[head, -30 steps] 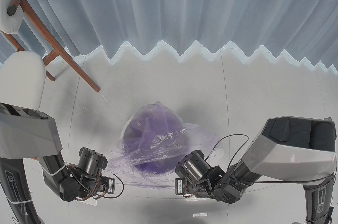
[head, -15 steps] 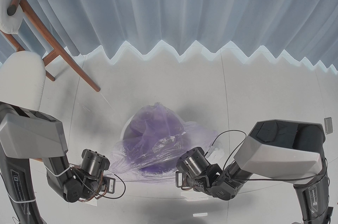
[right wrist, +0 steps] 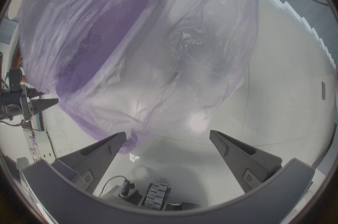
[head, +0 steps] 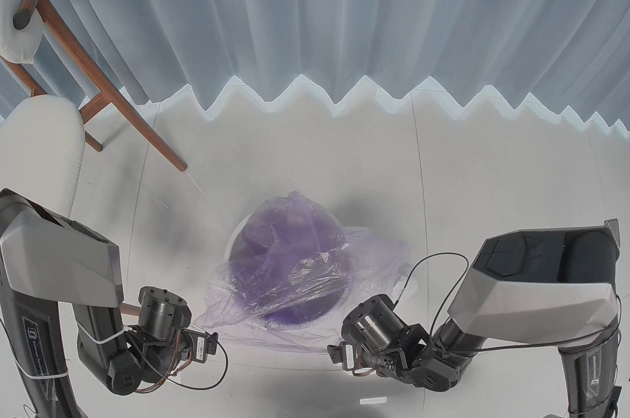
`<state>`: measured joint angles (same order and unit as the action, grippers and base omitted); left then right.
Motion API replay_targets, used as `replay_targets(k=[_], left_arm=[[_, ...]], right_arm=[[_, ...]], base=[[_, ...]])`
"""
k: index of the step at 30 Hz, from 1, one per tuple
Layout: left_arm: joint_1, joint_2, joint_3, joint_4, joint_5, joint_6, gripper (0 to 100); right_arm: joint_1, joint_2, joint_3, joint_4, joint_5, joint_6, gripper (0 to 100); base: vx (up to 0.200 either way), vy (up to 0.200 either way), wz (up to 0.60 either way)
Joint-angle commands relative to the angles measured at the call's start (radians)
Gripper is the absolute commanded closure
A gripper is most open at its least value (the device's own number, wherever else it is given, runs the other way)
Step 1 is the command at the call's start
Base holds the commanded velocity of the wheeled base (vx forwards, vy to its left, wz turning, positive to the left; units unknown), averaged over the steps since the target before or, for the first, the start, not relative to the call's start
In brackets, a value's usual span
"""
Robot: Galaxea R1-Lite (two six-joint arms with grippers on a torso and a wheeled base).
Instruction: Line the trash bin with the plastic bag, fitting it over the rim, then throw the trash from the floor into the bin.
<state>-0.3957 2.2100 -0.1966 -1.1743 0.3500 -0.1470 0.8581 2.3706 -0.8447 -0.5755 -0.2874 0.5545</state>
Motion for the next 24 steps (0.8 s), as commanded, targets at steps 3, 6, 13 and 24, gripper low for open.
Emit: replay_targets(k=[3, 6, 13, 24], left_arm=[[0.018, -0.023, 0.155, -0.295, 0.004, 0.086, 0], [0.048, -0.029, 0.152, -0.328, -0.002, 0.098, 0], [0.063, -0.033, 0.091, -0.370, -0.029, 0.096, 0], [0.084, -0.041, -0.014, -0.374, -0.031, 0.096, 0]], right_arm=[[0.075, -0.192, 0.168, -0.090, 0.040, 0.001, 0], [0.075, -0.234, 0.211, -0.167, 0.063, -0.004, 0], [0.068, -0.269, 0.257, -0.331, 0.082, -0.008, 0], [0.018, -0.185, 0.124, -0.356, 0.083, -0.024, 0]], base=[[0.000, 0.000, 0.00], [0.000, 0.000, 0.00], [0.000, 0.000, 0.00], [0.000, 0.000, 0.00]])
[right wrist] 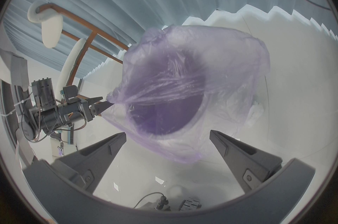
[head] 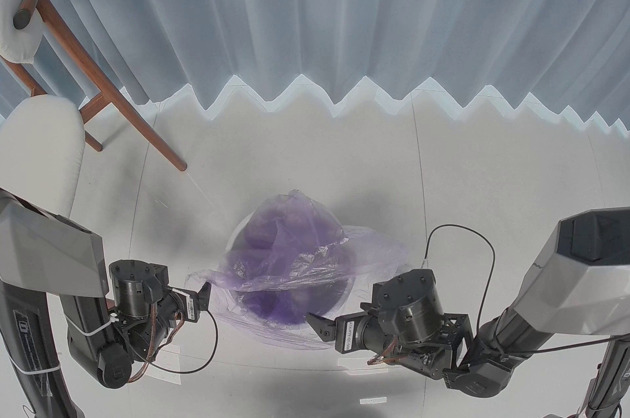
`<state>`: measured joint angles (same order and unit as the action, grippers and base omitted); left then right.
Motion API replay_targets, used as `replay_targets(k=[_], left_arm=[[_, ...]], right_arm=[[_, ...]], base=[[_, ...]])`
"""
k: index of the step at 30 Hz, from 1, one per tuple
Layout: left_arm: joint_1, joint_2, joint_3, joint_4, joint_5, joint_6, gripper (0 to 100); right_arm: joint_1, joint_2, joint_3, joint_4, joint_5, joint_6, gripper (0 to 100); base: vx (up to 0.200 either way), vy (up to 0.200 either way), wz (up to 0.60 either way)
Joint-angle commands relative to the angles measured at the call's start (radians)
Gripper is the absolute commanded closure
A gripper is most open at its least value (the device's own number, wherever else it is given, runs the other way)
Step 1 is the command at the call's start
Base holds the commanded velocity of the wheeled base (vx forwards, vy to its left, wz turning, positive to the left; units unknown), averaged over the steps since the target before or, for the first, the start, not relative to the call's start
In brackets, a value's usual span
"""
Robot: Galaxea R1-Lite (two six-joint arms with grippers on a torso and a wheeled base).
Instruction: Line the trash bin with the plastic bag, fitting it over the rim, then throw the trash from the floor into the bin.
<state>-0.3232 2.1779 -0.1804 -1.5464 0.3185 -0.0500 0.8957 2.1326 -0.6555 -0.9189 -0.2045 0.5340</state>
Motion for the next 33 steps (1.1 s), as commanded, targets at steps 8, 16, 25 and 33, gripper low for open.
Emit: replay_targets(k=[8, 16, 25, 33], left_arm=[[0.033, -0.033, -0.021, -0.001, -0.001, 0.001, 0], [0.026, -0.036, 0.013, -0.001, -0.003, -0.001, 0], [0.050, -0.046, -0.005, -0.001, -0.006, 0.001, 0], [0.056, -0.046, -0.021, -0.001, -0.004, 0.001, 0]], right_arm=[[-0.052, 0.119, -0.193, -0.034, 0.022, -0.025, 0], [-0.070, 0.181, -0.217, -0.041, 0.020, -0.046, 0], [-0.141, 0.179, -0.283, -0.138, 0.022, -0.106, 0], [-0.164, 0.142, -0.377, -0.170, 0.094, -0.117, 0]], base=[[0.000, 0.000, 0.00], [0.000, 0.000, 0.00], [0.000, 0.000, 0.00], [0.000, 0.000, 0.00]])
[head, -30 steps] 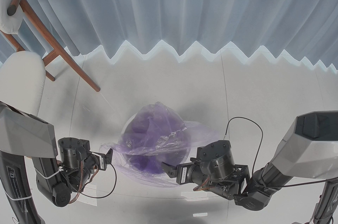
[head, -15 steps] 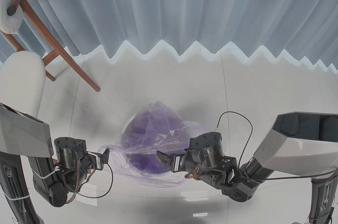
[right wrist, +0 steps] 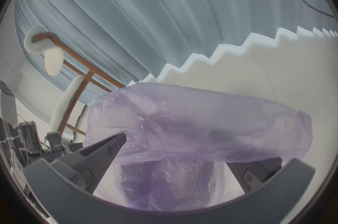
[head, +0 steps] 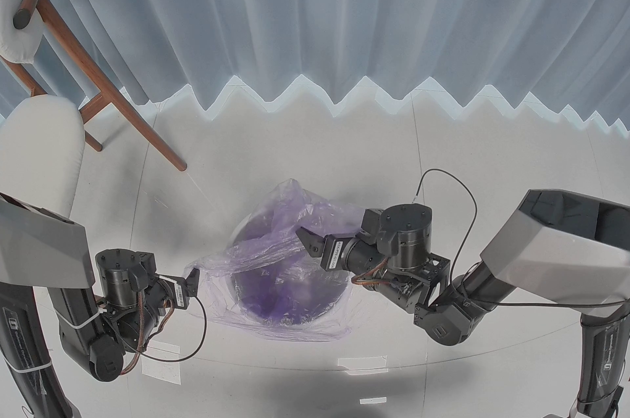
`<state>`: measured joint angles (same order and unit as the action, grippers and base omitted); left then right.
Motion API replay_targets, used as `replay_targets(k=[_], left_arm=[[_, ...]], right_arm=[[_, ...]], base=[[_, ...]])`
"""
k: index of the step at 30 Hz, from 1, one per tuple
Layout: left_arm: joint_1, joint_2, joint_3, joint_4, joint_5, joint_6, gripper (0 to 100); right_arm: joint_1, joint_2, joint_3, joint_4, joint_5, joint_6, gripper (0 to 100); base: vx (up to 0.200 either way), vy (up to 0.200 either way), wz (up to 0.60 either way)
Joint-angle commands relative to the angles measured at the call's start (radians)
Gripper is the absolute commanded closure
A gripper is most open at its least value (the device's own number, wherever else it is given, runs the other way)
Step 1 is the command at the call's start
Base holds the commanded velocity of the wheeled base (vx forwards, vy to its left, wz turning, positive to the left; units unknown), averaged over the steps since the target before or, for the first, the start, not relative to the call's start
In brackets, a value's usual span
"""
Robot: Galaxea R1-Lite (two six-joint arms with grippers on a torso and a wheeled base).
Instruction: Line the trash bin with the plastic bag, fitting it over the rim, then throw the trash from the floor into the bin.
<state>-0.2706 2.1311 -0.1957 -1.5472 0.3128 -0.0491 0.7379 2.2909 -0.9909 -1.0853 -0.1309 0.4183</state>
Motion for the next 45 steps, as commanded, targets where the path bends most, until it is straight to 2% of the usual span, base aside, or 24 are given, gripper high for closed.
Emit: replay_targets(k=[1, 5, 7, 15, 25, 33, 45], left_arm=[[0.005, 0.006, -0.014, -0.001, 0.002, -0.001, 0], [0.021, 0.027, -0.028, -0.001, 0.006, 0.002, 0], [0.041, 0.046, -0.059, -0.001, 0.008, 0.002, 0], [0.076, 0.095, -0.128, -0.001, 0.003, 0.002, 0], [0.130, 0.191, -0.215, -0.001, 0.003, 0.022, 0], [0.125, 0.242, -0.223, -0.001, 0.005, 0.022, 0], [0.113, 0.274, -0.226, -0.002, 0.003, 0.022, 0]], right_arm=[[-0.006, -0.008, -0.081, -0.002, 0.037, -0.003, 0], [-0.006, 0.009, -0.149, 0.007, 0.082, 0.000, 0], [-0.023, 0.044, -0.232, 0.007, 0.140, 0.004, 0], [-0.064, 0.162, -0.440, 0.002, 0.209, 0.007, 0], [-0.094, 0.263, -0.526, 0.002, 0.209, 0.007, 0], [-0.133, 0.297, -0.537, 0.002, 0.211, 0.007, 0], [-0.144, 0.335, -0.540, -0.005, 0.211, 0.033, 0]], base=[[0.000, 0.000, 0.00], [0.000, 0.000, 0.00], [0.000, 0.000, 0.00], [0.000, 0.000, 0.00], [0.000, 0.000, 0.00], [0.000, 0.000, 0.00], [0.000, 0.000, 0.00]])
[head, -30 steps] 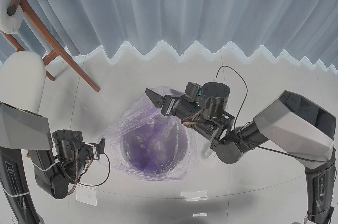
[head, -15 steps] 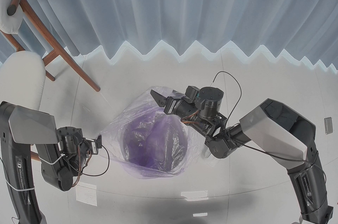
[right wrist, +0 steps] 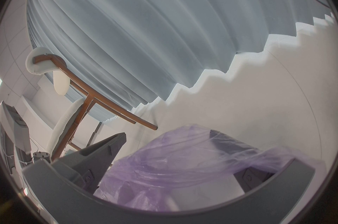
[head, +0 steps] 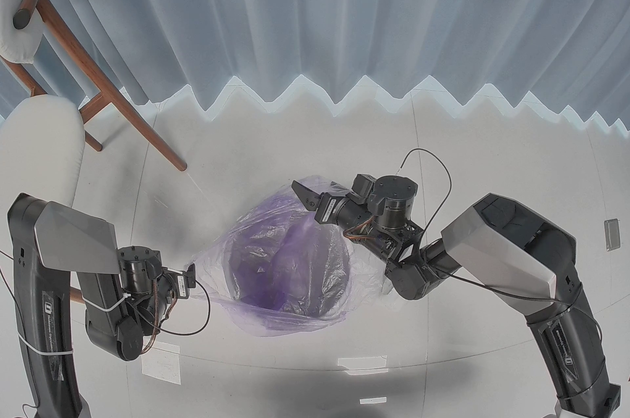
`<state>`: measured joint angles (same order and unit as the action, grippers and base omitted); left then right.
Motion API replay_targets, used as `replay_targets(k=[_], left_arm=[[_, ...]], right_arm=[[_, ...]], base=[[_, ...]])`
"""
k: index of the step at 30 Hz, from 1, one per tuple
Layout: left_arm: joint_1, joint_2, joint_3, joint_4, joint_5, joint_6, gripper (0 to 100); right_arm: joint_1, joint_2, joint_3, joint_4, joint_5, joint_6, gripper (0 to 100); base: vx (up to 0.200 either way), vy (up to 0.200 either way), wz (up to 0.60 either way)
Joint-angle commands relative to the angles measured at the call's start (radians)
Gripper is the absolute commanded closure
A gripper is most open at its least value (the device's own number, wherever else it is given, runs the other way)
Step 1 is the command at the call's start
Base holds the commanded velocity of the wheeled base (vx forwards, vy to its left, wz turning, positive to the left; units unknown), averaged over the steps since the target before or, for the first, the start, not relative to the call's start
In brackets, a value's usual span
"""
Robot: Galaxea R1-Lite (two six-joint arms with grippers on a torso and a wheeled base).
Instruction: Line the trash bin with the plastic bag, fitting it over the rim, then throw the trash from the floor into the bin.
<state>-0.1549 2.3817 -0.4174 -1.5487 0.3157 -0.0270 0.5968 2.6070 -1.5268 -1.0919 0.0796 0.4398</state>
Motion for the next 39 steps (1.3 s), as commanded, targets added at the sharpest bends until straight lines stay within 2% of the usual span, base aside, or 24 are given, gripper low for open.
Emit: replay_targets(k=[1, 22, 39], left_arm=[[-0.003, 0.024, -0.004, -0.001, 0.000, -0.001, 0], [0.025, -0.004, -0.113, 0.001, -0.017, -0.008, 0], [0.025, 0.080, -0.139, 0.001, -0.012, -0.008, 0]], right_arm=[[-0.003, 0.019, -0.004, 0.001, 0.000, 0.011, 0], [-0.002, 0.070, -0.170, -0.009, 0.014, 0.057, 0], [-0.031, 0.122, -0.165, -0.008, 0.012, 0.057, 0]], base=[[0.000, 0.000, 0.00], [0.000, 0.000, 0.00], [0.000, 0.000, 0.00]])
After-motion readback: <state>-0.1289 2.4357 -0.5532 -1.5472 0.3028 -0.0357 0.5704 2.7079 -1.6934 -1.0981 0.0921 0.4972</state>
